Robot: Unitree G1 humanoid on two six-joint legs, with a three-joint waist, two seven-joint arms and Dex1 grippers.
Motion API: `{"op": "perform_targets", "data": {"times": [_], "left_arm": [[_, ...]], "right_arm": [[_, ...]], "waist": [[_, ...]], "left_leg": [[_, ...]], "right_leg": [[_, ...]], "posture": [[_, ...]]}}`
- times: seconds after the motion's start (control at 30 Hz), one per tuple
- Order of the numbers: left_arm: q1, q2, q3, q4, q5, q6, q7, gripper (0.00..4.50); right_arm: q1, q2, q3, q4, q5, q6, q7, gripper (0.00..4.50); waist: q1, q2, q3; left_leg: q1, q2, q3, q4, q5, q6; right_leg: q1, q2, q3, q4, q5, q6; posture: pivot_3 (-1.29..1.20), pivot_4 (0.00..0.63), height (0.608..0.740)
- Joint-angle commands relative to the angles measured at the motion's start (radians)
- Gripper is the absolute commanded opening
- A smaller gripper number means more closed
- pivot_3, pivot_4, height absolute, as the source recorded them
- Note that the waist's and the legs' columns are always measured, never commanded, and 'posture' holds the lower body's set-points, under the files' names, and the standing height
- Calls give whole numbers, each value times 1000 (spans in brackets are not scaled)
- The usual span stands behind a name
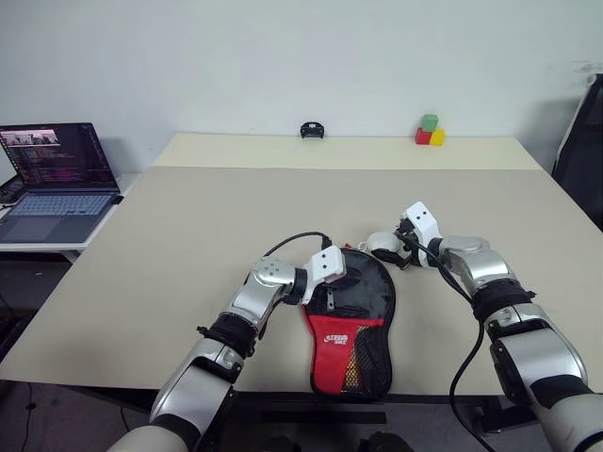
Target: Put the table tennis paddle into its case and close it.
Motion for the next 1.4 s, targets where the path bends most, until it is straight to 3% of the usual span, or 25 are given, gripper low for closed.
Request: {"op": "perform_targets", "data": {"times": [0.03,0.27,0.4,0.63,1.17,1.4], "left_arm": [[6,0,-7,-19,9,6,5,4500],[1,-6,-10,34,17,8,9,4500],[16,3,-12,69,22,7,5,4500],[45,13,-4,82,1,47,-18,4500],[24,-13,-9,143,5,43,-14,4500],[7,-24,-14,182,10,27,-14,4500]], "right_arm": [[-29,8,-28,-5,-9,-36,-3,3223],[-16,21,-28,-23,-15,-33,-5,1022],[-11,20,-33,-32,-15,-28,-16,376],[33,-35,-44,-110,-14,11,3,303],[473,-357,-117,-931,151,457,180,294],[655,-470,-186,-1168,249,582,197,294]], "waist": [[-1,0,0],[-1,0,0],[-1,0,0],[-3,0,0],[20,2,-2],[26,1,-2]], "left_leg": [[0,0,0,0,0,0],[1,0,1,0,0,0],[3,0,2,0,0,0],[9,1,7,-1,0,0],[9,0,7,-1,0,0],[9,0,6,-1,0,0]], "right_leg": [[0,0,0,0,0,0],[0,0,1,1,0,0],[0,0,2,2,0,0],[2,1,12,5,0,0],[3,1,13,4,0,1],[4,2,12,3,-1,1]], "posture": [[0,150,740],[0,150,740],[0,150,740],[0,150,740],[0,150,740],[0,150,740]]}}
